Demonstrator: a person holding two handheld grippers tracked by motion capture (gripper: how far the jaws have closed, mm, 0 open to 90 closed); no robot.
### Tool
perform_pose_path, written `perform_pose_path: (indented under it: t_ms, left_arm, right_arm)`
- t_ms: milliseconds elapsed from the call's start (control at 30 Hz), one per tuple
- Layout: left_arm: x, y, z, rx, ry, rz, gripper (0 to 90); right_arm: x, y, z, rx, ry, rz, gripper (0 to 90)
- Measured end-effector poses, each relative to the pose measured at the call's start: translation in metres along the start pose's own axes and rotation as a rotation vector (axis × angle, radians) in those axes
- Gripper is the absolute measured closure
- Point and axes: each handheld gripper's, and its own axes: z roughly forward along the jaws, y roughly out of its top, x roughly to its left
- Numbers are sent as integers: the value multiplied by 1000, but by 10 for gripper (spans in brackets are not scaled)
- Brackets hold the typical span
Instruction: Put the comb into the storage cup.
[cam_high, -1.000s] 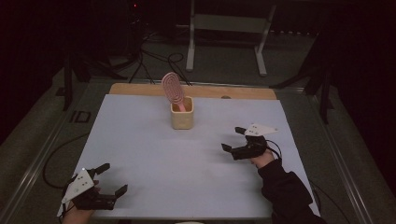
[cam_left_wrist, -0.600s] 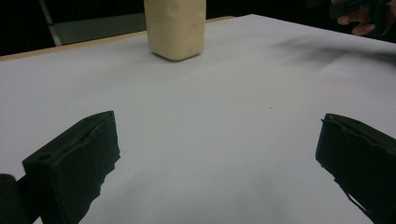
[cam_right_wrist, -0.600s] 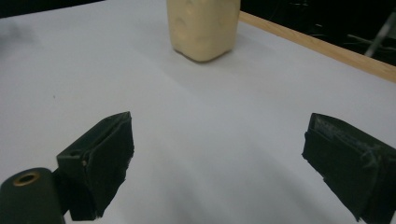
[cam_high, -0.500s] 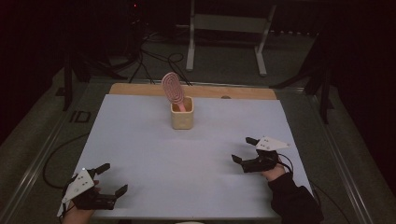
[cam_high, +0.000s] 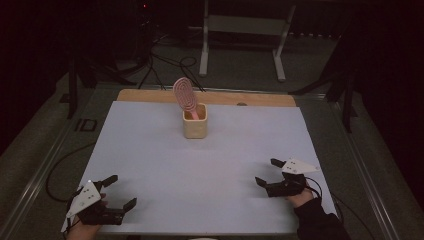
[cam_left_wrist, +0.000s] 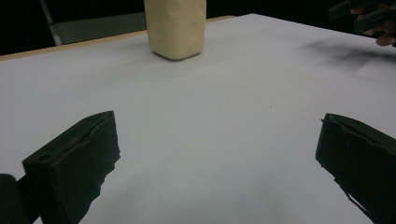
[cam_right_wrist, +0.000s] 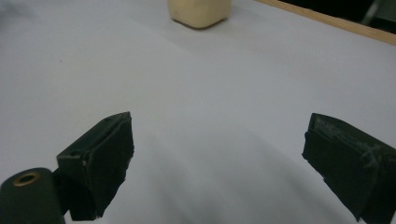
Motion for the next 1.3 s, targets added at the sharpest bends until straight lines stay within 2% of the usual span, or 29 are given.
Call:
perform_pose_path:
  t_ms: [100, 333, 500, 600, 767, 1000, 1300]
  left_arm:
    - [0, 0, 0, -2, 1, 2, 0]
    - [0, 0, 0, 0, 1, 4, 0]
    - [-1, 0, 0, 1, 1, 4, 0]
    - [-1, 0, 1, 2, 0, 2, 0]
    - [-1, 0, 1, 4, -1, 5, 0]
    - [-1, 0, 1, 7, 2, 6, 0]
    - [0, -1, 0, 7, 5, 4, 0]
  right_arm:
    - [3, -5, -6, 5, -25, 2, 87]
    - [9, -16, -16, 12, -39, 20, 86]
    - [12, -22, -21, 9, -66, 27, 86]
    - [11, -23, -20, 19, -91, 32, 87]
    - [8, -23, -14, 19, -98, 27, 87]
    - [6, -23, -13, 21, -128, 54, 87]
    - [4, -20, -5, 29, -142, 32, 87]
